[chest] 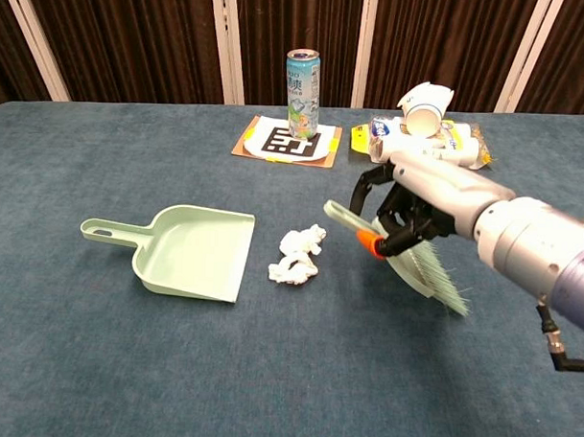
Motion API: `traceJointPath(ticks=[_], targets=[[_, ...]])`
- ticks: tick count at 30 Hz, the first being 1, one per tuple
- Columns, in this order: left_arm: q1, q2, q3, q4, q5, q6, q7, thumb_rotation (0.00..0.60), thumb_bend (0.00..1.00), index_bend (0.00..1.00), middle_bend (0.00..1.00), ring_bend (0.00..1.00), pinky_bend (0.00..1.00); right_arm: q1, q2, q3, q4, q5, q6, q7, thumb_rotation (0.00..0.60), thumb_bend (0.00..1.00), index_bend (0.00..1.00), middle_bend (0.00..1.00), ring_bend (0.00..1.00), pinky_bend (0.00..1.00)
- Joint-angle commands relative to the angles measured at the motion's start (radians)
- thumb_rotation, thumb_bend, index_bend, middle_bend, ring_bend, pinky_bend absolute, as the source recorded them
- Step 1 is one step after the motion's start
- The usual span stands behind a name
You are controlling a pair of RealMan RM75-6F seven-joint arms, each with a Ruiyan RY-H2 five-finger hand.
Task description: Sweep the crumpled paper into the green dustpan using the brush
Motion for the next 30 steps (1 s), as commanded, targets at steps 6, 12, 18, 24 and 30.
traceJointPath(ticks=[6,12,18,24,30], targets=[[-0.005,0.0,-0.002,-0.005,-0.004,-0.01,0.019,0.6,0.0,0.0,0.0,0.0,0.02,0.001,0.052,0.036,-0.08,0.012,0.033,0.041,0.6,0.59,0.81,0.85,0.89,0.87],[-0.04,0.02,-0.017,-0.067,-0.032,-0.069,0.103,0.6,0.0,0.0,0.0,0.0,0.07,0.01,0.085,0.055,-0.117,0.014,0.051,0.05,0.6,0.59,0.81,0.85,0.89,0.87],[-0.115,0.022,-0.087,-0.156,-0.121,-0.156,0.226,0.6,0.03,0.09,0.11,0.14,0.29,0.019,0.106,0.057,-0.133,0.017,0.06,0.046,0.6,0.59,0.81,0.85,0.89,0.87],[-0.243,-0.035,-0.204,-0.186,-0.267,-0.248,0.442,0.6,0.08,0.2,0.55,0.51,0.59,0.028,0.129,0.058,-0.142,0.016,0.069,0.047,0.6,0.59,0.81,0.85,0.89,0.87],[-0.351,-0.104,-0.27,-0.208,-0.462,-0.315,0.632,0.6,0.18,0.32,0.87,0.82,0.83,0.032,0.151,0.058,-0.15,0.02,0.077,0.052,0.6,0.59,0.81,0.85,0.89,0.87]])
